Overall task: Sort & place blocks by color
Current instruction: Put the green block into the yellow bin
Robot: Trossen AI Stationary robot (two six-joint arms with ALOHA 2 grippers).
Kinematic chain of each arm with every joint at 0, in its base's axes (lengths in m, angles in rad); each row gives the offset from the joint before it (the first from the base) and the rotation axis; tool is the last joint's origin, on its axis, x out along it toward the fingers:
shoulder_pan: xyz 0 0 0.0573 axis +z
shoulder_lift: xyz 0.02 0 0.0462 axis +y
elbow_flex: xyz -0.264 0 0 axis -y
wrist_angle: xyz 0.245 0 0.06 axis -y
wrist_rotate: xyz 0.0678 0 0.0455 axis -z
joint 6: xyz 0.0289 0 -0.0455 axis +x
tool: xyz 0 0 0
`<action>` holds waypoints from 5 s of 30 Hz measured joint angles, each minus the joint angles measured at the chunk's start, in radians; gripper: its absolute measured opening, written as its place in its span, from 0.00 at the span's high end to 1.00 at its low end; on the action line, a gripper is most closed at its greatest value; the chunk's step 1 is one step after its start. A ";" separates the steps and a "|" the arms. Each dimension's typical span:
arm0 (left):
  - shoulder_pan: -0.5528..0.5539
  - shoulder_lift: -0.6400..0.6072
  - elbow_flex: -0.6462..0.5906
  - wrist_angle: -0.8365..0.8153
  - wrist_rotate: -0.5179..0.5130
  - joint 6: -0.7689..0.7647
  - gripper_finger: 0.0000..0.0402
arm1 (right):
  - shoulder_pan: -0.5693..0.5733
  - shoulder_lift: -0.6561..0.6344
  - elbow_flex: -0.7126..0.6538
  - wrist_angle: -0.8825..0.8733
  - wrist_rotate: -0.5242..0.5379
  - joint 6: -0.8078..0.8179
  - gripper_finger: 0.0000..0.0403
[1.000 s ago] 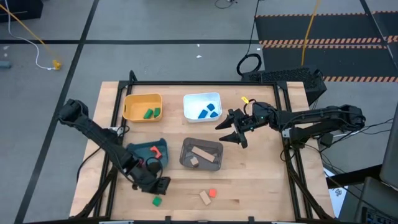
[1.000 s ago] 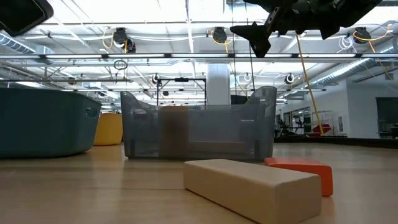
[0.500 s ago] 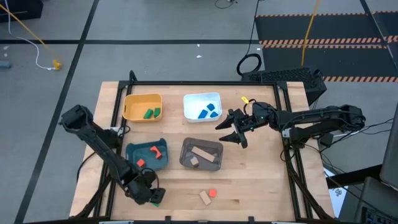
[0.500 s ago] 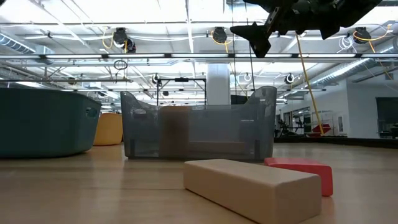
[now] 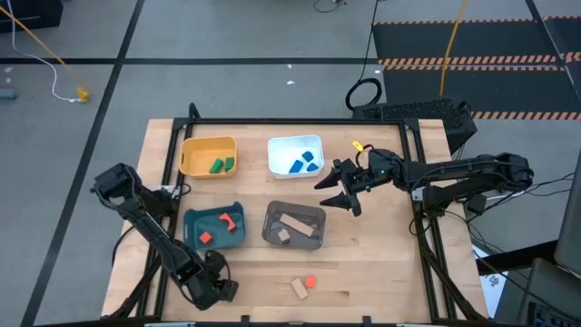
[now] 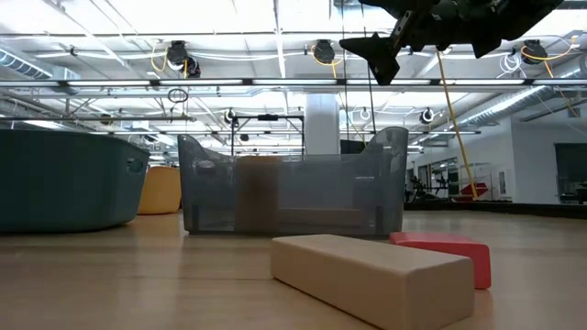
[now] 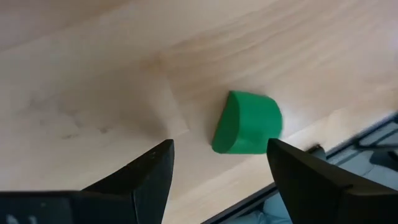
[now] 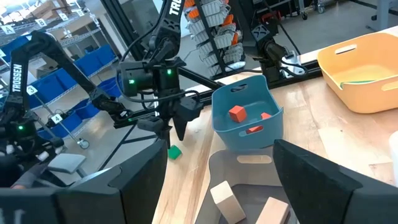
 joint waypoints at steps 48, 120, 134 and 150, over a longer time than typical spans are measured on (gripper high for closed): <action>-0.088 0.106 0.061 0.014 -0.215 0.772 0.36 | 0.000 0.000 0.000 0.000 0.000 0.000 0.30; 0.069 -0.043 0.059 -0.186 -0.117 -0.158 0.33 | 0.000 0.000 0.000 0.000 0.000 0.000 0.30; 0.069 0.023 0.060 -0.141 -0.052 -0.165 0.33 | 0.000 0.000 0.000 0.000 0.000 0.000 0.30; 0.088 0.050 0.061 -0.155 -0.085 -0.068 0.35 | 0.000 0.000 0.000 0.000 0.000 0.000 0.30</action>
